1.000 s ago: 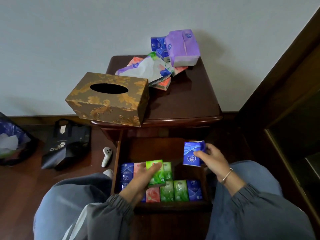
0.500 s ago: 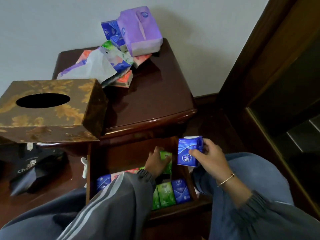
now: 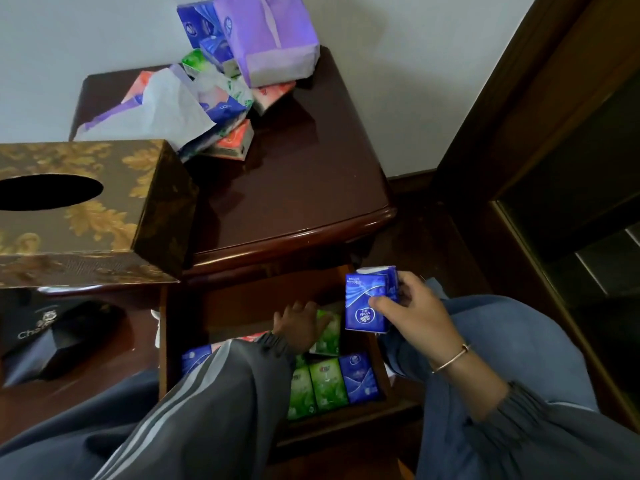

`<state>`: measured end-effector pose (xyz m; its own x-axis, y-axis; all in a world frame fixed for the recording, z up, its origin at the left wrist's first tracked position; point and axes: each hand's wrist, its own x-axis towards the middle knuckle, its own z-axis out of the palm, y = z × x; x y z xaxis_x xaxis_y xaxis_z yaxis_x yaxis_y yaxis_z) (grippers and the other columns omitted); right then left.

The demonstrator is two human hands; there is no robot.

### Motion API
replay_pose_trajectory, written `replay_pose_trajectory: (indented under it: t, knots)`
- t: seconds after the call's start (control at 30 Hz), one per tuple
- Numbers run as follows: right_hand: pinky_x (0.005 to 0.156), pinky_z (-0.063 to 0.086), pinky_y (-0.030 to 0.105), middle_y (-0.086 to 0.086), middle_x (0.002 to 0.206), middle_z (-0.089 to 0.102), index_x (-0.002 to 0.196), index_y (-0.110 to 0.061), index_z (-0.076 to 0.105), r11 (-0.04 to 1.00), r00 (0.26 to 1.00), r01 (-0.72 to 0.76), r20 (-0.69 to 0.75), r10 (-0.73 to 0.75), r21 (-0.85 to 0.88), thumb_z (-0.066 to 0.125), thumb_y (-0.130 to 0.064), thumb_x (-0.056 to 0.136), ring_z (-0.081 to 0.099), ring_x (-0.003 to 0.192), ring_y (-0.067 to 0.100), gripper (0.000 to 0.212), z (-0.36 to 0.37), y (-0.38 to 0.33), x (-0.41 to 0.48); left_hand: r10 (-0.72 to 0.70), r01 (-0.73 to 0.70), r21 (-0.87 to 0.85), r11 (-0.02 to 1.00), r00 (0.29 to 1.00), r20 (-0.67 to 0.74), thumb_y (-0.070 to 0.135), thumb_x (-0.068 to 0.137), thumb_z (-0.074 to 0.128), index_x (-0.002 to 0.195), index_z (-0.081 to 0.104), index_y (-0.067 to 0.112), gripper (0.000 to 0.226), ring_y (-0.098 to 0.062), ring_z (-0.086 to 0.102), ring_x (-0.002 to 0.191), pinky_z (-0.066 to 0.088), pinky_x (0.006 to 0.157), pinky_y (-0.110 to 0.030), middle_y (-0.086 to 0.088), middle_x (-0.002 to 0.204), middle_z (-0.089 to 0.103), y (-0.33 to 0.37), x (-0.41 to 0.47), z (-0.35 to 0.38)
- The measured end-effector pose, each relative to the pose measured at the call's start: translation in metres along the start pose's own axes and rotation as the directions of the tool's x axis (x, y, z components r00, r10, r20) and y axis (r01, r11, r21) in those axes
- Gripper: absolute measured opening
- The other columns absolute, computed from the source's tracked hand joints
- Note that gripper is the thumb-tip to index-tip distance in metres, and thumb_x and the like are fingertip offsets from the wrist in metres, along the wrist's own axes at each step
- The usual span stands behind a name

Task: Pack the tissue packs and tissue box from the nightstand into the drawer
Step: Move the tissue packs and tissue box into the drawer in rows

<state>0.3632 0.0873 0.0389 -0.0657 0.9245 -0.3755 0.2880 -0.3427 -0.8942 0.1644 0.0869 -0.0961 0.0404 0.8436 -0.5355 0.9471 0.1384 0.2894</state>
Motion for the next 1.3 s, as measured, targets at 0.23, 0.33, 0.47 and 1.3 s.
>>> replay_pose_trajectory:
  t: [0.23, 0.33, 0.47, 1.3]
  knots:
    - [0.055, 0.048, 0.011, -0.016, 0.092, 0.064, 0.092, -0.037, 0.051, 0.999, 1.000, -0.022, 0.008, 0.023, -0.049, 0.070, -0.024, 0.080, 0.063, 0.075, -0.008, 0.026, 0.004, 0.000, -0.001, 0.088, -0.088, -0.002, 0.996, 0.995, -0.037, 0.041, 0.098, 0.039, 0.142, 0.039, 0.035, 0.044, -0.024, 0.043, 0.129, 0.030, 0.101, -0.042, 0.001, 0.143, 0.044, -0.009, -0.008, 0.004]
    - [0.058, 0.047, 0.012, -0.016, 0.093, 0.064, 0.096, -0.036, 0.050, 0.998, 1.000, -0.026, 0.009, 0.026, -0.051, 0.070, -0.024, 0.081, 0.063, 0.079, -0.004, 0.027, 0.004, 0.000, -0.002, 0.218, -0.214, 0.049, 0.976, 0.970, -0.105, 0.030, 0.095, 0.042, 0.143, 0.036, 0.035, 0.048, -0.024, 0.046, 0.124, 0.032, 0.097, -0.038, 0.003, 0.143, 0.043, 0.006, -0.013, 0.010]
    - [0.054, 0.047, 0.011, -0.019, 0.093, 0.061, 0.100, -0.036, 0.048, 0.998, 0.999, -0.033, 0.017, 0.034, -0.054, 0.068, -0.023, 0.083, 0.061, 0.079, -0.004, 0.030, 0.004, 0.000, -0.004, 0.236, -0.217, 0.225, 0.950, 0.970, -0.063, 0.056, 0.090, 0.043, 0.141, 0.036, 0.028, 0.058, -0.028, 0.044, 0.125, 0.029, 0.100, -0.042, 0.000, 0.145, 0.040, 0.013, -0.017, 0.021]
    - [0.066, 0.050, 0.016, -0.006, 0.103, 0.067, 0.104, -0.032, 0.054, 0.992, 0.980, -0.114, 0.156, 0.121, -0.053, 0.069, -0.021, 0.082, 0.065, 0.088, 0.004, 0.028, 0.017, 0.003, -0.002, 0.139, -0.015, -0.971, 0.238, 0.990, 0.019, 0.042, 0.095, 0.051, 0.144, 0.036, 0.024, 0.055, -0.012, 0.057, 0.119, 0.046, 0.103, -0.032, 0.003, 0.133, 0.055, 0.032, -0.069, -0.057]
